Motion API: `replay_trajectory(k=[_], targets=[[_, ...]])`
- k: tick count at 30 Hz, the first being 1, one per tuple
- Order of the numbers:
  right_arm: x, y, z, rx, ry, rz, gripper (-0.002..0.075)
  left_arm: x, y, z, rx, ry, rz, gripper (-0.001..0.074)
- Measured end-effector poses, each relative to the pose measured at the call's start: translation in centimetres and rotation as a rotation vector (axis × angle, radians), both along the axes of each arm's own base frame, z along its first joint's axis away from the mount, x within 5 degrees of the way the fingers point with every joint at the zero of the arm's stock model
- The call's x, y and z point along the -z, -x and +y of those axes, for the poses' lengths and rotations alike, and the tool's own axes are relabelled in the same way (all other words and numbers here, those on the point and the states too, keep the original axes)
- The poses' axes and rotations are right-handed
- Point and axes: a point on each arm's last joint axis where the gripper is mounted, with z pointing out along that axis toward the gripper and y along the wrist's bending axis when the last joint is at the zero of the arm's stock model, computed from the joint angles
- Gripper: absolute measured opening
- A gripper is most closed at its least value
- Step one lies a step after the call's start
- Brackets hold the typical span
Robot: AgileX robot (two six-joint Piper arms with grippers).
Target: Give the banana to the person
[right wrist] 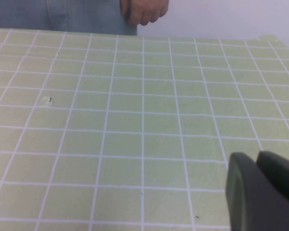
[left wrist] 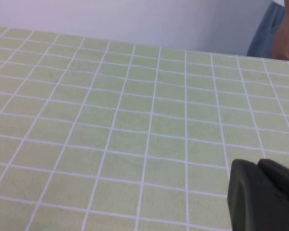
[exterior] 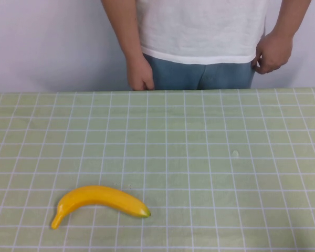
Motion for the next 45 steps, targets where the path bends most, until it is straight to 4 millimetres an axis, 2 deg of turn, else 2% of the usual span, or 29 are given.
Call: replay_trajectory(k=[6, 16, 22, 26, 30, 33, 37, 41, 43, 45], targets=[[0.0, 0.0, 0.0, 0.000, 0.000, 0.000, -0.0007, -0.7, -0.2, -0.1, 0.010, 0.003, -0.079, -0.0004], [0.0, 0.0, 0.0, 0.000, 0.000, 0.000, -0.0007, -3.0, -0.3, -0.4, 0.039, 0.022, -0.332, -0.0004], [0.0, 0.0, 0.0, 0.000, 0.000, 0.000, -0.0007, -6.5, 0.6, -0.8, 0.104, 0.203, -0.724, -0.0004], [0.0, 0.0, 0.0, 0.000, 0.000, 0.000, -0.0007, -8.9, 2.4, -1.0, 0.164, 0.181, -1.057, -0.0004], [0.0, 0.0, 0.0, 0.000, 0.000, 0.000, -0.0007, -11.3, 3.4, -0.7, 0.146, 0.180, -1.155, -0.0004], [0.0, 0.0, 0.0, 0.000, 0.000, 0.000, -0.0007, -14.7, 4.5, -0.5, 0.114, 0.157, -1.158, -0.0004], [0.0, 0.0, 0.0, 0.000, 0.000, 0.000, -0.0007, -19.9, 5.0, -0.3, 0.085, 0.149, -1.030, -0.0004], [0.0, 0.0, 0.0, 0.000, 0.000, 0.000, -0.0007, -22.9, 2.5, -0.3, 0.048, 0.125, -0.703, -0.0004], [0.0, 0.0, 0.0, 0.000, 0.000, 0.000, -0.0007, -23.1, 0.7, -0.3, 0.033, 0.090, -0.535, -0.0004], [0.0, 0.0, 0.0, 0.000, 0.000, 0.000, -0.0007, -22.6, -1.4, -0.3, 0.026, 0.046, -0.366, -0.0004]])
